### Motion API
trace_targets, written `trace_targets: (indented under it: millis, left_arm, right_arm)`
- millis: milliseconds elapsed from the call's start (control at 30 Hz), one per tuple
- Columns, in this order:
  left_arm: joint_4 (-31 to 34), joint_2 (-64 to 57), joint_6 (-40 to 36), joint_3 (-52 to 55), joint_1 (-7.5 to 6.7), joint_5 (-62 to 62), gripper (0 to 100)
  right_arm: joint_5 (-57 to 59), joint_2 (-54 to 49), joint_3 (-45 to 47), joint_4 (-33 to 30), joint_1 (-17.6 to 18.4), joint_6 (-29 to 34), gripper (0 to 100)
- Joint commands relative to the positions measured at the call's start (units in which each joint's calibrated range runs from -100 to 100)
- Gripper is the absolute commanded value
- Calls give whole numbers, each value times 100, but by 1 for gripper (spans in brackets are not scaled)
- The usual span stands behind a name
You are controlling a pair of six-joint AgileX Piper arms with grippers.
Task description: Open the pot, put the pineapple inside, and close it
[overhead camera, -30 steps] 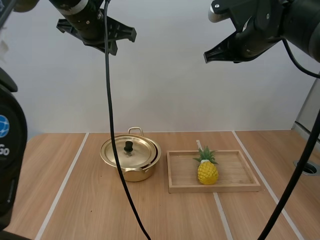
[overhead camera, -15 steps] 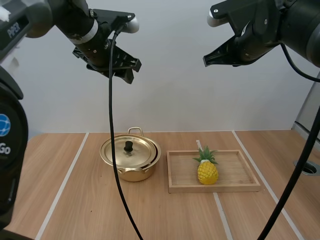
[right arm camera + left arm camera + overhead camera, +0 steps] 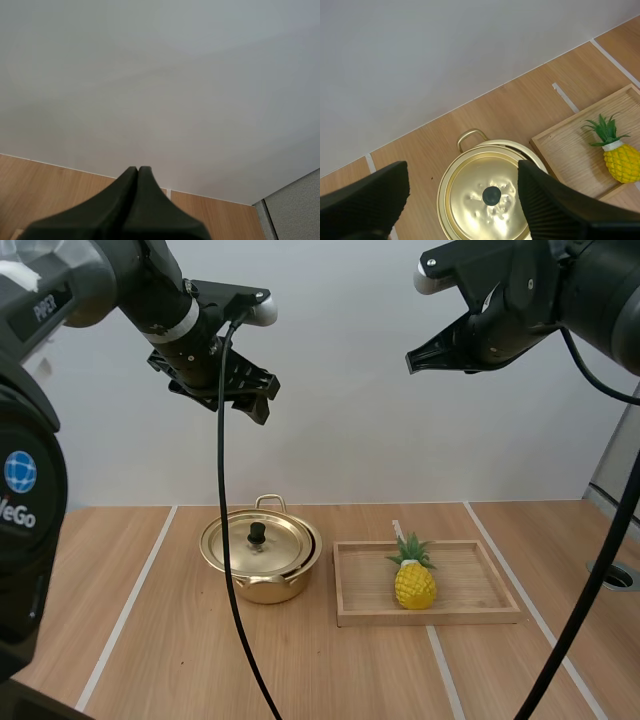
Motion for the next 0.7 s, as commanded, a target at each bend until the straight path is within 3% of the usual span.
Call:
trace_targets:
  millis: [0,300,667]
  left_arm:
    - [-20,-10,-54,17,8,0,100]
    - [-31,42,-157,106,8,0,100]
    - [-318,71,-126,1194,8,0,100]
  right_arm:
    - [-117,-44,-2,-17,-22,6,0]
    - [-117,-44,-2,-17,-22,6,0]
    - [-48,-44,-2,-5,-22,6,0]
